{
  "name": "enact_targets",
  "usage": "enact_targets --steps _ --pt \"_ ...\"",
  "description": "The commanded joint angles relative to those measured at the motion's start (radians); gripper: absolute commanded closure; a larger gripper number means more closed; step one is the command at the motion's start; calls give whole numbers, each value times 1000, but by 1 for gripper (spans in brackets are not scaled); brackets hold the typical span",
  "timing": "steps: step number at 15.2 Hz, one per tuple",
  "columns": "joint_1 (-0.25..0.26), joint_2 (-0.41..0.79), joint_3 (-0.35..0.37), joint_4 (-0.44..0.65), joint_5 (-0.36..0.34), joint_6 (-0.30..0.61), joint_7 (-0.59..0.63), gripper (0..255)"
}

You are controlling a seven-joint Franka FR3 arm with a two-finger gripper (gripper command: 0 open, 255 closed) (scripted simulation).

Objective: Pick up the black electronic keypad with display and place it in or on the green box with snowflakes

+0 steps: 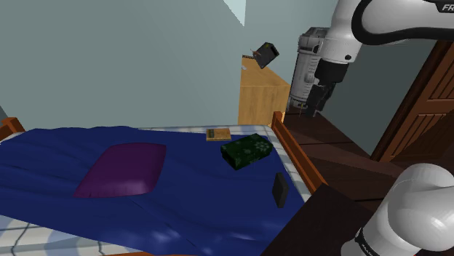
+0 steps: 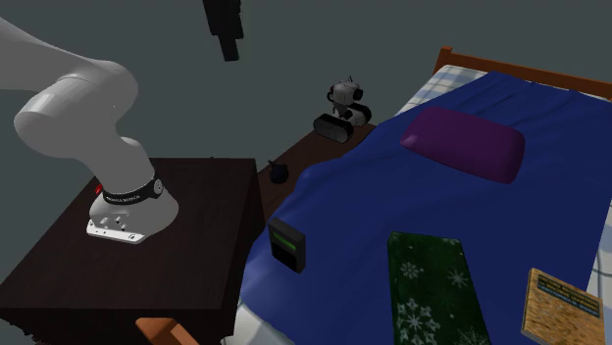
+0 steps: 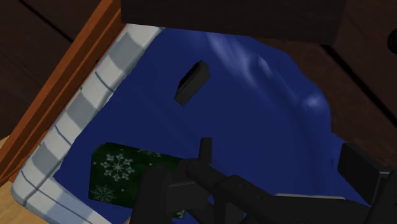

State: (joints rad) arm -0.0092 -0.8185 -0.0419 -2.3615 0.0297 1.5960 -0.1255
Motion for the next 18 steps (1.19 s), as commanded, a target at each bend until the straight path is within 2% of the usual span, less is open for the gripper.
enact_targets --steps 1,10,18 --pt "0 0 0 0 0 0 0 0" --pt "-29 26 9 -282 -15 289 38 0" --pt "-56 172 14 -463 -30 598 74 0"
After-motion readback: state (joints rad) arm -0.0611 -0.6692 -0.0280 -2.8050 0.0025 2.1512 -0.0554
